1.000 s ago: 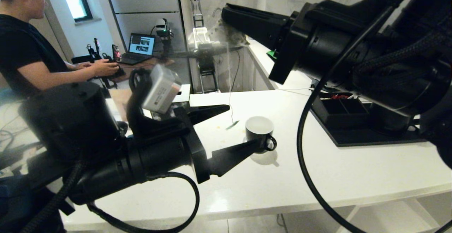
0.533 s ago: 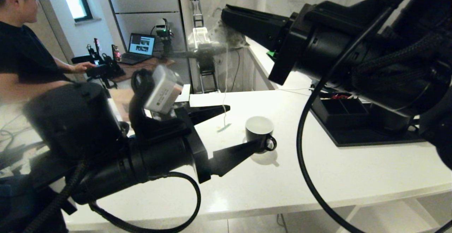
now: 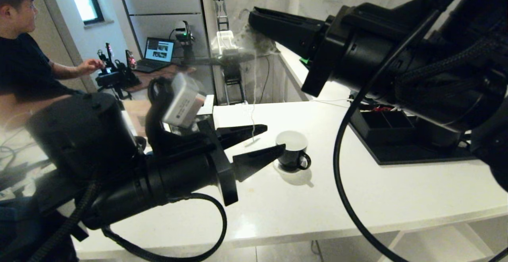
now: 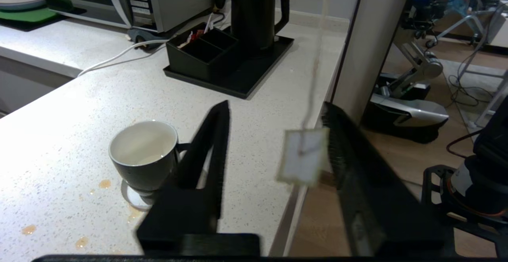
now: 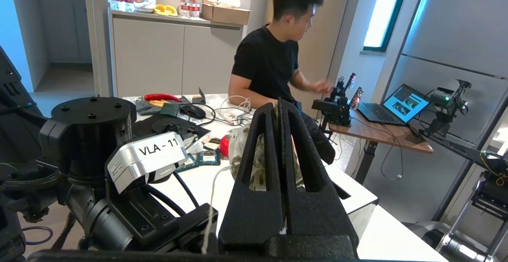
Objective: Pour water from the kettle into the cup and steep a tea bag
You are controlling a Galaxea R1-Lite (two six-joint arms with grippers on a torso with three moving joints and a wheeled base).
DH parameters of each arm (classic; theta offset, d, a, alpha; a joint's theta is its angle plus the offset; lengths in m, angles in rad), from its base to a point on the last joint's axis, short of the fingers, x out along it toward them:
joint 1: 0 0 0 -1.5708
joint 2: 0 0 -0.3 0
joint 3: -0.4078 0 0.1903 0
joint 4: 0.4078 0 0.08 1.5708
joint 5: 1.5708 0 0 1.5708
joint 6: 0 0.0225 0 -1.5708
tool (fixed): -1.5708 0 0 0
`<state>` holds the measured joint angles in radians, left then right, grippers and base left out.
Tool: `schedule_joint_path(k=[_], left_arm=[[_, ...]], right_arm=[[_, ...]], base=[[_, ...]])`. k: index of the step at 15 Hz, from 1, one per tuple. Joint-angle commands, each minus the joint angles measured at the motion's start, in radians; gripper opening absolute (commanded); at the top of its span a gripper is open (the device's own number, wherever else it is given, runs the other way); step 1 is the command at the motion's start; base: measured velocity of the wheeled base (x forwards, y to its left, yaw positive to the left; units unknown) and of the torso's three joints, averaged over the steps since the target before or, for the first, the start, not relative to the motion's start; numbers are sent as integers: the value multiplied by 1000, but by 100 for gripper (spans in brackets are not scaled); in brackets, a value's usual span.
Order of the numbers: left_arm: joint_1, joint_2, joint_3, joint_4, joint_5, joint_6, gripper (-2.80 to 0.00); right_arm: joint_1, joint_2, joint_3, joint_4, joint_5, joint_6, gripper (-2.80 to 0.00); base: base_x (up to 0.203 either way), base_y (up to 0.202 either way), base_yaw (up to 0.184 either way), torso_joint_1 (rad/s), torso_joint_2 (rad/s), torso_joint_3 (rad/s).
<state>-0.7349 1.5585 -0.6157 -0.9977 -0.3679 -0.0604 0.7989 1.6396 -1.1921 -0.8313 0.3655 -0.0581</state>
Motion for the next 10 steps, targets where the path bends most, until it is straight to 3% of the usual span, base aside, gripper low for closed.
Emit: schedule_joint_path(k=[1, 10], left_arm=[[-1, 1, 1, -4, -2, -1, -280], [-1, 0, 1, -1, -2, 1, -280]], right_arm=[[0, 2, 0, -5, 3, 0, -280], [0, 2, 2, -5, 3, 0, -280]], base=[[0, 0, 0, 0, 0, 0], [0, 0, 0, 0, 0, 0]])
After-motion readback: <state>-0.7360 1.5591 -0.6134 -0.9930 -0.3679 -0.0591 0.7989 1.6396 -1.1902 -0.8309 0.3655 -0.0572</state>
